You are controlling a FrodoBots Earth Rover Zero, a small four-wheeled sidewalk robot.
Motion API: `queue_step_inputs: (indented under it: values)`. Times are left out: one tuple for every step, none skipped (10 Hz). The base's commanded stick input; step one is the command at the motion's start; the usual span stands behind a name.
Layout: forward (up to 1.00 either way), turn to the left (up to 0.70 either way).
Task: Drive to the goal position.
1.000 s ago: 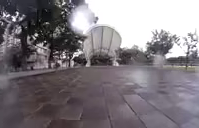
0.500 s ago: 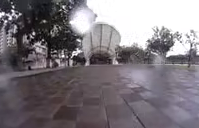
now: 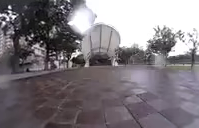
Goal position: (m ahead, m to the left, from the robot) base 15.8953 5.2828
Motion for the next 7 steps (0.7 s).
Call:
queue_step_inputs:
  values:
    - [0.86, 0.0]
    - [0.86, 0.0]
    - [0.86, 0.0]
    - [0.86, 0.0]
    - [0.86, 0.0]
    - [0.86, 0.0]
    - [0.86, 0.0]
